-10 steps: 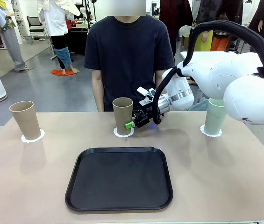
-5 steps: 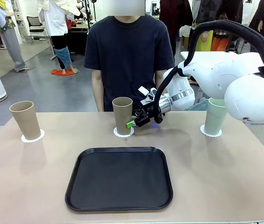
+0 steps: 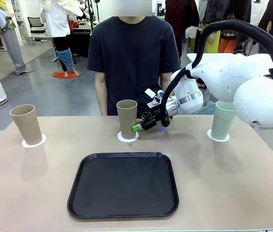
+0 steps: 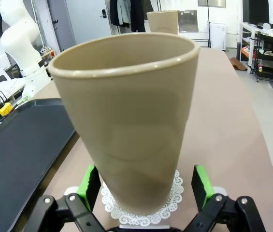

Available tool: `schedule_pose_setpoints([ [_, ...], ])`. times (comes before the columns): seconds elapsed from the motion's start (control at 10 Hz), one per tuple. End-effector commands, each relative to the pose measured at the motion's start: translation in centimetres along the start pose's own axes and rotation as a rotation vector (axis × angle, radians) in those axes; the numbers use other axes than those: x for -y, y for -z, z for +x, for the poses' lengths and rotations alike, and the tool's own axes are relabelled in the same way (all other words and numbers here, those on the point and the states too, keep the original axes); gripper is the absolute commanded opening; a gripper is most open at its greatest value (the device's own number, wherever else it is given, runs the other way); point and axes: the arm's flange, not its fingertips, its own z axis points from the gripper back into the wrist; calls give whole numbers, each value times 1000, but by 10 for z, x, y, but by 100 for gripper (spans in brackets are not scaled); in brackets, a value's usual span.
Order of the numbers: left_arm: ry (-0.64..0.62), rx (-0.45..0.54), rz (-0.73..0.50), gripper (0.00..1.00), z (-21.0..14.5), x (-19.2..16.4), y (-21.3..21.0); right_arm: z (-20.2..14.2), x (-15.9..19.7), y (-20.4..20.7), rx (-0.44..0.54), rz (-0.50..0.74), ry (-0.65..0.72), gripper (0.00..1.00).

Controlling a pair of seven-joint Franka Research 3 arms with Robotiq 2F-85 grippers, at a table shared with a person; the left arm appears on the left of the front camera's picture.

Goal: Place coasters on the table and set cups on them.
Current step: Take one Reusable plastic cup from the Flat Tray and place it on a coaster set by the human.

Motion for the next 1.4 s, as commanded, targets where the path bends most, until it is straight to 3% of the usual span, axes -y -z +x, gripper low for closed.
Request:
schedule_pose_setpoints([
  [0.0,-8,6,7,100,0,2,-2,7,-4,-5,-23,-17,13,100],
  [0.9,-8,6,7,100,0,2,-2,10,-6,-19,-65,-48,29,100],
  [1.3,-8,6,7,100,0,2,-2,15,-13,-26,-98,2,76,100],
])
